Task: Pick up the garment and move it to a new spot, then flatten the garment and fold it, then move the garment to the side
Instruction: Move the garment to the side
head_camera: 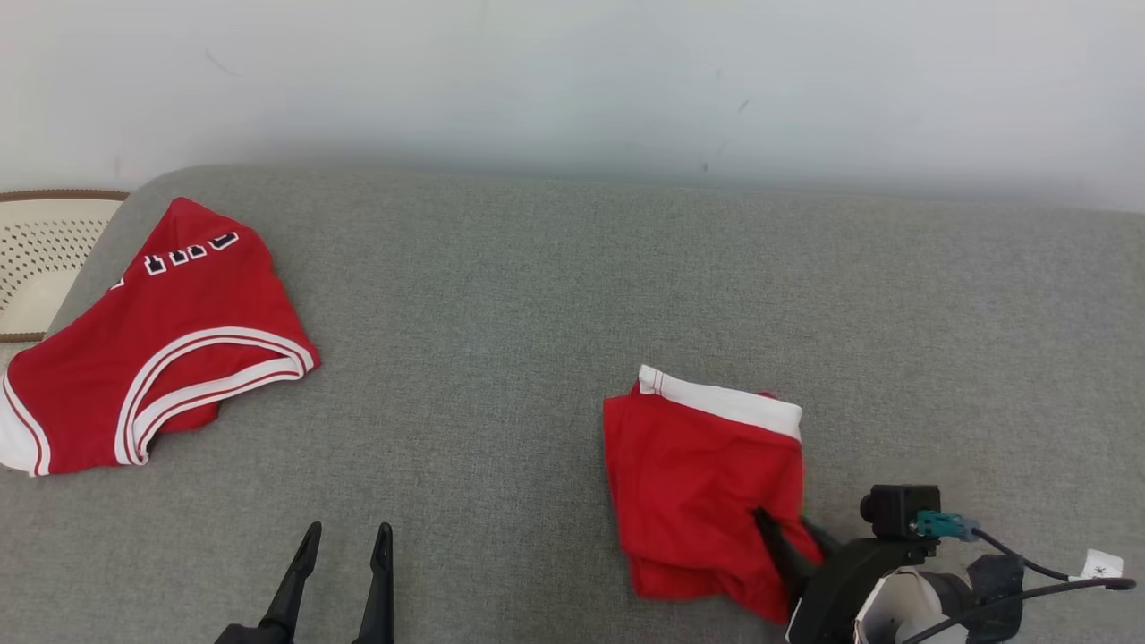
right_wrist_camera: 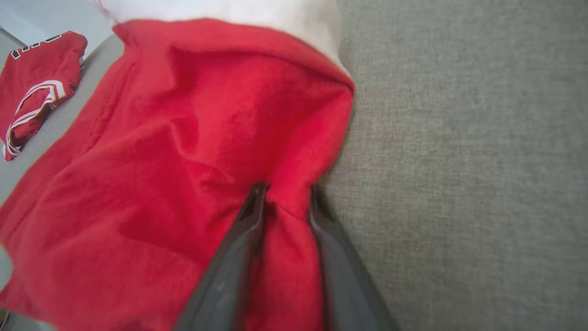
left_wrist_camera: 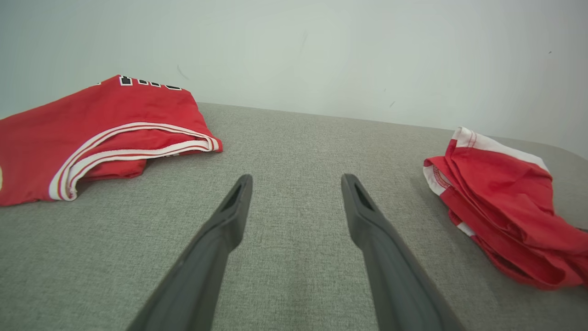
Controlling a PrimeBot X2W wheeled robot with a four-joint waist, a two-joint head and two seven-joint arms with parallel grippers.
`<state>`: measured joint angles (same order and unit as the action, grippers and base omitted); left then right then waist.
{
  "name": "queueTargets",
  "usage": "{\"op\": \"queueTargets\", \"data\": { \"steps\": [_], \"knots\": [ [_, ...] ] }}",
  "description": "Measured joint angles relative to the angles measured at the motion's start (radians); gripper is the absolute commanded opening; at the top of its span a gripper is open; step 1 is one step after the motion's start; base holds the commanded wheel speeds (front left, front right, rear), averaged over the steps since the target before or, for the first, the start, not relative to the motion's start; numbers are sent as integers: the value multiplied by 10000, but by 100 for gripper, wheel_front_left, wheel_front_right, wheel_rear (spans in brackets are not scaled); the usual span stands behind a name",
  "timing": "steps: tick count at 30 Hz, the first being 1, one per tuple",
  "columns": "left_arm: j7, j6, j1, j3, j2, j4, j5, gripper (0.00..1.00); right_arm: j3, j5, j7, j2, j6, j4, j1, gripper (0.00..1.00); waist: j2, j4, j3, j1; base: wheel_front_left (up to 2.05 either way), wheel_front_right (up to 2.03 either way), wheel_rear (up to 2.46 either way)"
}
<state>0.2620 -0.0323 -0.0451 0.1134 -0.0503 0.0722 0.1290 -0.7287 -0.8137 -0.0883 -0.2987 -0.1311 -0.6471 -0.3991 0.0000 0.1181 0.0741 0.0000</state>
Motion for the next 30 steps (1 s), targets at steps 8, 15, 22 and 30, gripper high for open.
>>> {"op": "queueTargets", "data": {
  "steps": [8,15,22,30],
  "knots": [
    [0,-48,-1,0,-2,-12,42,100,-529,-391,-481,-288,0,35,-404,0,0,-56,57,0,0,0,0],
    [2,-46,-13,-33,0,-151,38,100,-479,-278,-1104,-708,0,-198,-1634,0,0,-246,260,0,0,0,0],
    [2,48,-360,-40,2,-416,-92,100,-493,-159,-1287,-1375,0,-941,-3106,0,1,-439,819,1,0,0,0],
    [17,228,-881,-115,-8,-947,-531,100,-1127,-17,-1225,-2470,0,-1551,-4834,0,1,-604,1752,1,0,0,0]
  ]
}}
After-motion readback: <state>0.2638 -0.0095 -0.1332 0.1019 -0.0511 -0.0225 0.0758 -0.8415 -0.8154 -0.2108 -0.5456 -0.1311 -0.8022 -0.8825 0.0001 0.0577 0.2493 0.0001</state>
